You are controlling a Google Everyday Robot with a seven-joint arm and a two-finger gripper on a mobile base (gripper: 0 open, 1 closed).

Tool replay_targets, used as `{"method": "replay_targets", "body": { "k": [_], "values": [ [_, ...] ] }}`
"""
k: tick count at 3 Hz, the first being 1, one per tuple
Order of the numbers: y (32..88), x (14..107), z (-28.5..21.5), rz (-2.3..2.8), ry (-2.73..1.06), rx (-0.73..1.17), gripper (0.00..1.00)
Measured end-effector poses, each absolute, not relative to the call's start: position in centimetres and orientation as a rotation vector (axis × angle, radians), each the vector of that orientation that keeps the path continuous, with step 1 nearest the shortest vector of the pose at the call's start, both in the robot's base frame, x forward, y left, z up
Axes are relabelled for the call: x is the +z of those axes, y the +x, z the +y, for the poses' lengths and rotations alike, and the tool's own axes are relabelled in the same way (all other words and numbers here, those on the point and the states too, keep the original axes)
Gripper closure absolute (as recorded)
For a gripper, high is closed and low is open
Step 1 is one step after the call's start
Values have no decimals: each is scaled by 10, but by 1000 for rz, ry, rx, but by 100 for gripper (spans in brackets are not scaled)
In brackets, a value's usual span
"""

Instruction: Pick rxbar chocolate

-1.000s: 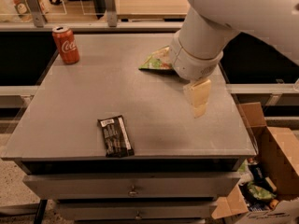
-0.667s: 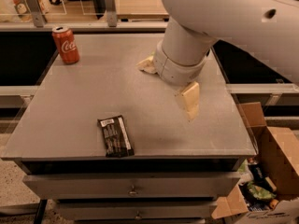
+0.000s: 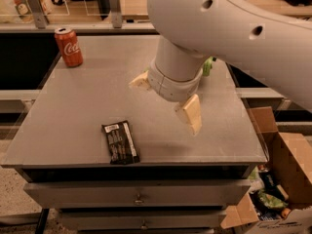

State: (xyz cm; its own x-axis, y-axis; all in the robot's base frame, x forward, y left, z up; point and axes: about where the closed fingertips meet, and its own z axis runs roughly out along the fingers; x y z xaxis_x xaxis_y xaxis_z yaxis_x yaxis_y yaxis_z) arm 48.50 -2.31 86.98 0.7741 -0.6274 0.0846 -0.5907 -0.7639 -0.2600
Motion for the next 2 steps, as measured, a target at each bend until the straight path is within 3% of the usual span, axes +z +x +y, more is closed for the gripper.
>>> {"method": "replay_targets", "body": {
  "k": [2],
  "values": [
    [465,857,33,430,-2909,-211,0]
  ]
}}
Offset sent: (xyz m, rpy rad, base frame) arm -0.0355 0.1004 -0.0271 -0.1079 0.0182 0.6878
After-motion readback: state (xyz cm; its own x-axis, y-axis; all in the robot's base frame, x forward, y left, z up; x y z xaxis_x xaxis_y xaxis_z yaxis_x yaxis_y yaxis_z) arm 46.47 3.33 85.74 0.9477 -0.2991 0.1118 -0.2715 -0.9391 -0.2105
